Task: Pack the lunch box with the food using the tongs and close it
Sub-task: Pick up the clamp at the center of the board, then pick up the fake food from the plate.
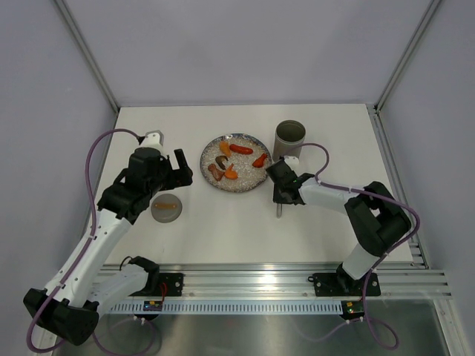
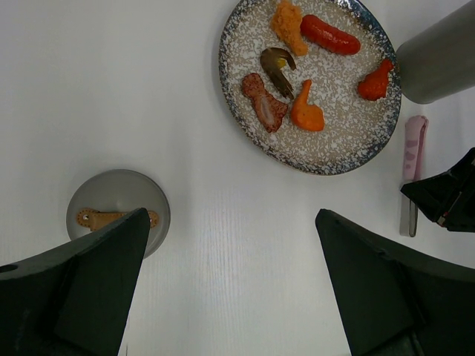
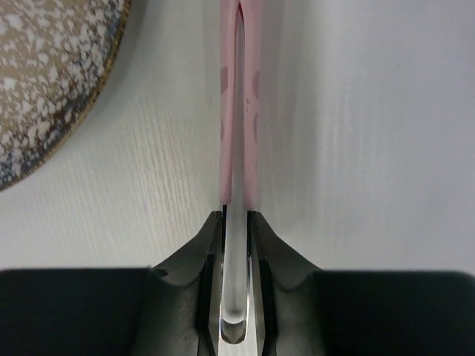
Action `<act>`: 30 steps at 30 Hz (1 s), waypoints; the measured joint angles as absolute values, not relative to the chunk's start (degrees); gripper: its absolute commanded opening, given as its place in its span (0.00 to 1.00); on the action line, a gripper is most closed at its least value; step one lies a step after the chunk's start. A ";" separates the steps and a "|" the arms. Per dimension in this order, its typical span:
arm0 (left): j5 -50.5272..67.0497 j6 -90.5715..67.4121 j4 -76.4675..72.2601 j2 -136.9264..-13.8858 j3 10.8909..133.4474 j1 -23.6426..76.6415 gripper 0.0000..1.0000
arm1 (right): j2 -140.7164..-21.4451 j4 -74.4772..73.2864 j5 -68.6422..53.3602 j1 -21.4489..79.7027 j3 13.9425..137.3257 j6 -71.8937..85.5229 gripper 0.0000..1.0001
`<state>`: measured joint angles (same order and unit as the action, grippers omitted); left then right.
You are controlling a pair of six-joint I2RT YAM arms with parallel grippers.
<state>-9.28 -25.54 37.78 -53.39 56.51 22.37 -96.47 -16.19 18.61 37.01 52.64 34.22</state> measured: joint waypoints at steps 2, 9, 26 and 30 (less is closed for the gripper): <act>-9.28 -25.54 37.76 -53.39 56.51 22.37 0.99 | -94.87 -18.22 17.67 37.01 52.10 33.43 0.19; -9.08 -25.50 37.74 -54.68 56.51 22.37 0.99 | -87.31 -29.04 11.51 37.01 52.66 28.23 0.18; -12.01 -21.78 37.76 -54.57 56.51 22.37 0.99 | -92.53 -50.63 -3.14 36.86 79.48 22.98 0.34; -12.29 -21.43 37.80 -53.78 56.51 22.37 0.99 | -97.36 -52.23 -4.14 35.88 83.37 24.80 0.40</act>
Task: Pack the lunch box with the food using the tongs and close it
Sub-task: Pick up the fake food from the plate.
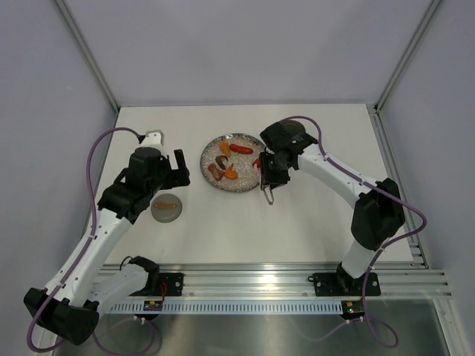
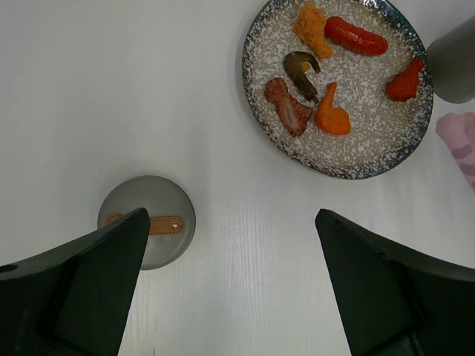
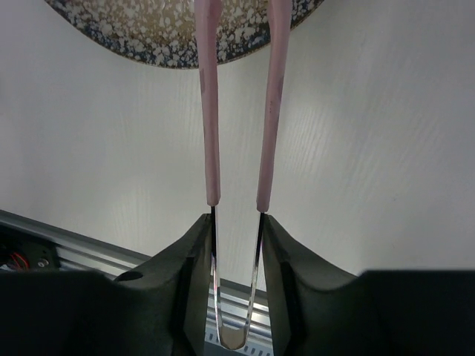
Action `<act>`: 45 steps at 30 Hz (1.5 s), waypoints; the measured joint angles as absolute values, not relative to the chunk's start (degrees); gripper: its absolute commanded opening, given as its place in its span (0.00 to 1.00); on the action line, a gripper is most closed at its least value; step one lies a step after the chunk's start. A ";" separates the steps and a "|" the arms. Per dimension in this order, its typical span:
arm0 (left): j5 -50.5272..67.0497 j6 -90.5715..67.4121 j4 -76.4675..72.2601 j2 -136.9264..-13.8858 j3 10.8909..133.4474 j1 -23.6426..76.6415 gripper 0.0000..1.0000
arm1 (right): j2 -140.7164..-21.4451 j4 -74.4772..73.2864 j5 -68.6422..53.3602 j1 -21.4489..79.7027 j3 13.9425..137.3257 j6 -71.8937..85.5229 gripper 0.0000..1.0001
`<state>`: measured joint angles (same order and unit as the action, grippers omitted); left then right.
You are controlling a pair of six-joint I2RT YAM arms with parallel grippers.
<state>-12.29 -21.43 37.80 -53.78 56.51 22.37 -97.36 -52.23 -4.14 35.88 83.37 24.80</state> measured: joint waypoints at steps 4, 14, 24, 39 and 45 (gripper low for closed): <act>-12.32 -21.45 37.80 -52.38 56.51 22.37 0.99 | -101.51 -53.12 -4.05 35.20 87.29 26.98 0.41; -12.34 -21.45 37.76 -50.98 56.51 22.37 0.99 | -108.73 -52.99 -3.88 35.03 93.78 30.74 0.43; -12.34 -21.43 37.74 -50.98 56.51 22.37 0.99 | -112.09 -52.14 -1.48 34.79 95.46 35.88 0.46; -12.29 -21.43 37.56 -51.72 56.51 22.37 0.99 | -114.41 -50.41 2.35 34.74 97.10 39.33 0.48; -12.27 -21.43 37.54 -51.96 56.49 22.37 0.99 | -116.31 -49.71 2.37 34.74 97.12 39.83 0.49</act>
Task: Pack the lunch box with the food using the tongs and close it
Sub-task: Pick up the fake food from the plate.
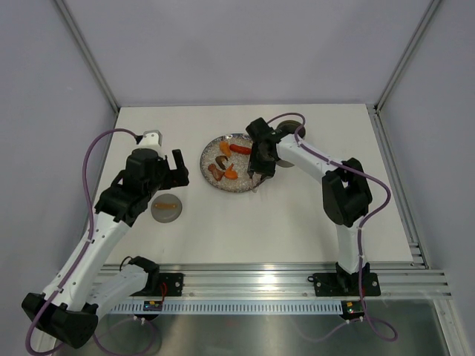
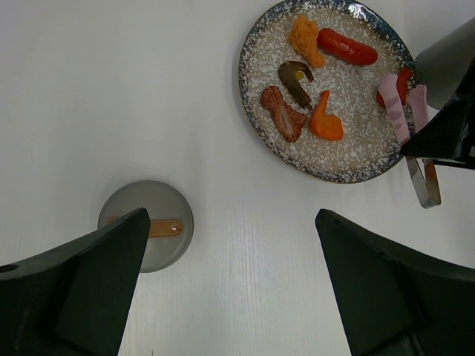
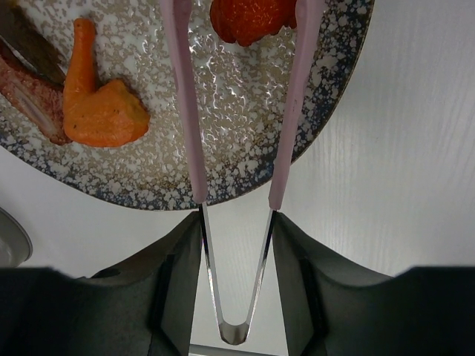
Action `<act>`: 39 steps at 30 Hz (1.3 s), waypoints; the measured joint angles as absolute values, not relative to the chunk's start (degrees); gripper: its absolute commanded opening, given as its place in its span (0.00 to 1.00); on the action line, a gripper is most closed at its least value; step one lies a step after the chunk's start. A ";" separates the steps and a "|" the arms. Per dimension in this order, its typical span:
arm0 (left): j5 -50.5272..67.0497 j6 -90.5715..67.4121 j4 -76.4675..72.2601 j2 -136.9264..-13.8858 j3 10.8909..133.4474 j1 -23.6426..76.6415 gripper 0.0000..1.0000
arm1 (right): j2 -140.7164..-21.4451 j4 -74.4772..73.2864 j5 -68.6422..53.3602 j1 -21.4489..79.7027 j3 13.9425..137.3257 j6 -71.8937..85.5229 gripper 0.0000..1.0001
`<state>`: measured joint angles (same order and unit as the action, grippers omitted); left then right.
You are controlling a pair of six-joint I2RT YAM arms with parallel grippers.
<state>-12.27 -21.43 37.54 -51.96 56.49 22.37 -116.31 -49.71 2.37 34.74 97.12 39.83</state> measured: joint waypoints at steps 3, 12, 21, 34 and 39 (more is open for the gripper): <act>-12.27 -21.43 37.52 -51.99 56.49 22.37 0.99 | -117.32 -49.36 2.42 34.74 97.14 40.18 0.50; -12.23 -21.43 37.28 -52.01 55.79 22.37 0.99 | -118.28 -49.08 2.57 34.63 97.17 40.95 0.50; -12.23 -21.43 37.12 -52.29 55.72 22.37 0.99 | -119.92 -48.53 2.52 33.47 98.32 40.93 0.47; -12.25 -21.43 37.12 -52.29 55.70 22.37 0.99 | -120.86 -48.82 2.52 33.50 99.66 39.88 0.20; -12.25 -21.43 37.10 -52.29 55.70 22.37 0.99 | -120.84 -49.91 2.96 33.91 100.31 38.83 0.00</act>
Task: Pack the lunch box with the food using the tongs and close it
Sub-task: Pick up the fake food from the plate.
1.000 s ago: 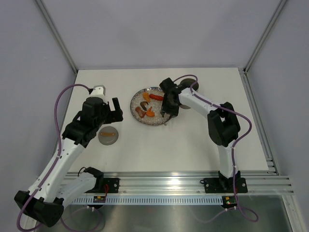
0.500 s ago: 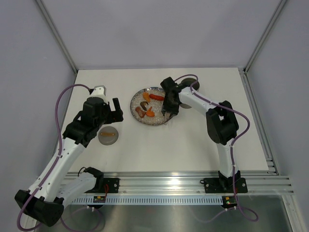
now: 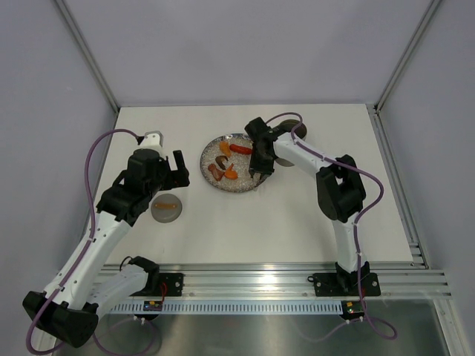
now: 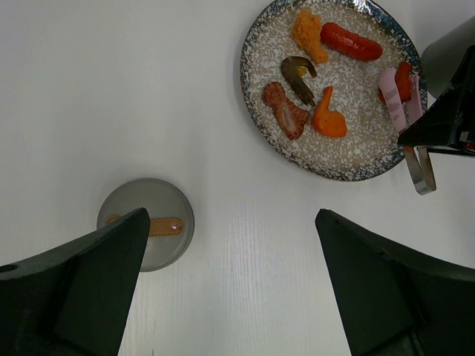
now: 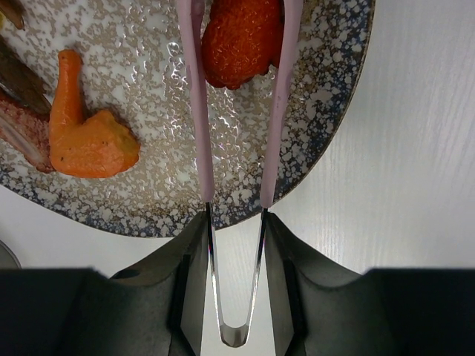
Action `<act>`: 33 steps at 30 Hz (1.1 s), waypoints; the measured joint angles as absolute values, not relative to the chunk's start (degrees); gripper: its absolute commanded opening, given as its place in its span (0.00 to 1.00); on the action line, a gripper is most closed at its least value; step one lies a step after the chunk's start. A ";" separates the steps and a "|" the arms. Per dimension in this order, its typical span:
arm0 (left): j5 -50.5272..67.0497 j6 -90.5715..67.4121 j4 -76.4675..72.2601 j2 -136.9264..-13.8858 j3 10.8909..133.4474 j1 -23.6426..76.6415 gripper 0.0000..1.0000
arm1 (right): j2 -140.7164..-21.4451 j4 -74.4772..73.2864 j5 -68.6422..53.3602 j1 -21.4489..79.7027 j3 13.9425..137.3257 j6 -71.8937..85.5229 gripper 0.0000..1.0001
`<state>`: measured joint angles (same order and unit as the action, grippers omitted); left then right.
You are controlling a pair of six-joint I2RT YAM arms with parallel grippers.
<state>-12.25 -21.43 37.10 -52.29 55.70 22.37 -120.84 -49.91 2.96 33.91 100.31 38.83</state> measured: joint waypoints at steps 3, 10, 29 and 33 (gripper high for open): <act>-12.25 -21.41 37.10 -52.29 55.70 22.37 0.99 | -120.60 -50.57 3.18 34.39 100.33 38.28 0.00; -12.19 -21.43 37.04 -53.04 55.72 22.37 0.99 | -117.51 -51.94 2.81 34.87 100.33 36.80 0.00; -10.52 -21.41 39.51 -56.80 57.30 22.37 0.99 | -108.47 -58.76 2.11 33.47 109.43 28.40 0.00; -10.50 -21.43 39.57 -56.25 57.30 22.37 0.99 | -105.65 -60.10 2.85 30.00 109.47 27.29 0.00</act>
<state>-10.50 -21.43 39.57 -56.25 57.30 22.37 -105.65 -60.10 2.85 30.00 109.47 27.29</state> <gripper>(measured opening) 0.987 0.393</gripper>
